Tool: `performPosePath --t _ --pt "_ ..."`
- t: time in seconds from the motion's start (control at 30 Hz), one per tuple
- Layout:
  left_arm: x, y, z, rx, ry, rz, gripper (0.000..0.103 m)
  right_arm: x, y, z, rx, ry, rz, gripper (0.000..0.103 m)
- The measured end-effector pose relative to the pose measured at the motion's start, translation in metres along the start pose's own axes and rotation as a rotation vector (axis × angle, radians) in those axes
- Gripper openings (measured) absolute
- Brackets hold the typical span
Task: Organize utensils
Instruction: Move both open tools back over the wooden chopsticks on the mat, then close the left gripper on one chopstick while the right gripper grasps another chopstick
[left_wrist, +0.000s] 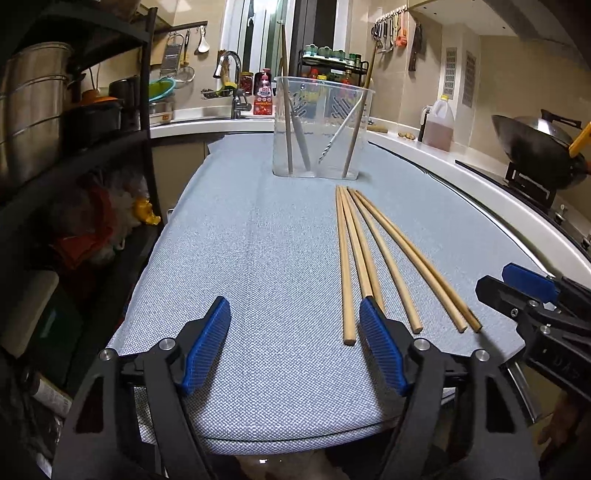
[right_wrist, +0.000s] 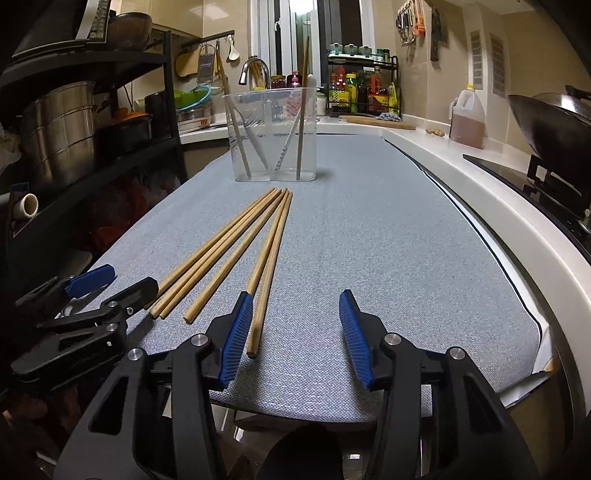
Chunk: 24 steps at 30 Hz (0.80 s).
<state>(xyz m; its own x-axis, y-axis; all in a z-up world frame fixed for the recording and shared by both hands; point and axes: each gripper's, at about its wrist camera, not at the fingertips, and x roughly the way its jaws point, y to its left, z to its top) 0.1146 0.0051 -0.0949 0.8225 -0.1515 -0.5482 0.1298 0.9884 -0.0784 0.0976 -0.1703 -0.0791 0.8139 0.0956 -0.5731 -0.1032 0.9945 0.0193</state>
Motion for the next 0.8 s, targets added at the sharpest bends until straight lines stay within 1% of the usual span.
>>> performPosePath --t 0.23,0.4,0.47,0.5,0.57,0.6,0.63,0.67,0.7,0.73,0.77,0.8 --pt "0.003 -0.005 -0.001 0.029 -0.015 0.004 0.071 0.014 0.006 -0.009 -0.015 0.036 -0.01 0.047" --pt "0.005 -0.012 -0.004 0.072 -0.037 0.019 0.071 0.014 0.005 -0.013 -0.01 0.002 -0.004 0.045" --pt "0.005 -0.014 -0.005 0.077 -0.046 0.01 0.07 0.014 0.005 -0.013 -0.009 -0.004 0.002 0.045" --pt "0.006 -0.015 -0.005 0.081 -0.051 0.005 0.068 0.013 0.005 -0.013 -0.009 -0.007 0.007 0.043" --pt "0.006 -0.016 -0.006 0.095 -0.063 -0.015 0.057 0.014 0.005 -0.014 -0.014 -0.013 0.017 0.039" --pt "0.005 -0.018 -0.006 0.102 -0.067 -0.027 0.046 0.014 0.006 -0.014 -0.017 -0.015 0.026 0.033" --pt "0.005 -0.019 -0.006 0.112 -0.07 -0.04 0.035 0.013 0.007 -0.014 -0.021 -0.017 0.037 0.029" --pt "0.005 -0.02 -0.006 0.118 -0.07 -0.056 0.029 0.013 0.009 -0.014 -0.024 -0.019 0.044 0.023" --pt "0.005 -0.021 -0.006 0.122 -0.069 -0.064 0.018 0.013 0.01 -0.014 -0.03 -0.019 0.052 0.018" --pt "0.005 -0.022 -0.006 0.124 -0.067 -0.069 0.006 0.013 0.012 -0.014 -0.037 -0.018 0.063 0.015" --pt "0.005 -0.023 -0.006 0.122 -0.061 -0.077 0.006 0.014 0.013 -0.013 -0.042 -0.016 0.07 0.009" --pt "0.005 -0.023 -0.005 0.119 -0.056 -0.079 0.006 0.014 0.014 -0.012 -0.047 -0.013 0.069 0.008"
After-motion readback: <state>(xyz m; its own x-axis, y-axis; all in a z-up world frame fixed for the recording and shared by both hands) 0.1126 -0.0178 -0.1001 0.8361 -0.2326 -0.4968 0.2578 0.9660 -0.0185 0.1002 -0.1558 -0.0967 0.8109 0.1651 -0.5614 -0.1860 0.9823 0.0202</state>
